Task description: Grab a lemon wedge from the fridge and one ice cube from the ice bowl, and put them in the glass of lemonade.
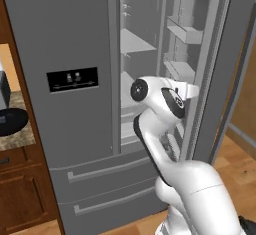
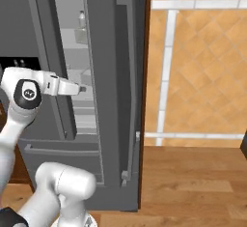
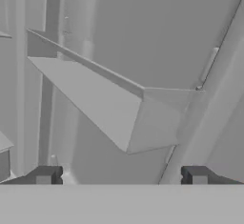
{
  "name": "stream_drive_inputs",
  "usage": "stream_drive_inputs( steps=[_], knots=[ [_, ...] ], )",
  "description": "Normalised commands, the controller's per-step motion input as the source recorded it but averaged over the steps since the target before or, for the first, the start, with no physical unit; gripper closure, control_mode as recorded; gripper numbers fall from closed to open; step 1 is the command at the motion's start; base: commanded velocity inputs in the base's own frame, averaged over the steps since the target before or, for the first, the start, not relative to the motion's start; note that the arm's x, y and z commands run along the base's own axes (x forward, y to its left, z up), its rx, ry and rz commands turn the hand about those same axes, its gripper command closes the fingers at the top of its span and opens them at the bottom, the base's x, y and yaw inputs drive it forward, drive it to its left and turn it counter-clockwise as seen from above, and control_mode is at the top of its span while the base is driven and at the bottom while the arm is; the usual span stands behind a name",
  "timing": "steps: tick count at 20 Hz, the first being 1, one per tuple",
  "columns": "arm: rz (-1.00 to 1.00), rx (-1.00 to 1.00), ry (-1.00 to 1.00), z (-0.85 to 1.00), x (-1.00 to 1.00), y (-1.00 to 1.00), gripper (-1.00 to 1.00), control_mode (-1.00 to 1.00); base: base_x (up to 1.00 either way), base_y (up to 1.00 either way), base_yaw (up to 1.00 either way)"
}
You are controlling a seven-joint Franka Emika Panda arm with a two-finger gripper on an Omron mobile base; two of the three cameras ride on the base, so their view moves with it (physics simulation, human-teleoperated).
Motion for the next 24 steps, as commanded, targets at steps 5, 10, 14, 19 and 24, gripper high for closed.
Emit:
stream_drive_inputs(
  steps=[5,10,14,19,24],
  knots=[
    [-0.04,0.00,0.00,-0.23,0.51,-0.90,-1.00,-1.00,0.00,0.00,0.00],
    [-0.09,0.00,-0.04,-0.13,0.13,-1.00,-1.00,-1.00,0.00,0.00,0.00],
    [-0.01,0.13,-0.17,0.00,-0.03,-1.00,-1.00,-1.00,0.00,0.00,0.00],
    [0.16,0.03,-0.14,0.12,-0.30,0.22,-1.00,-1.00,0.00,0.00,0.00],
    [0.45,-0.01,0.12,0.33,-0.14,1.00,-1.00,-1.00,0.00,0.00,0.00]
  ],
)
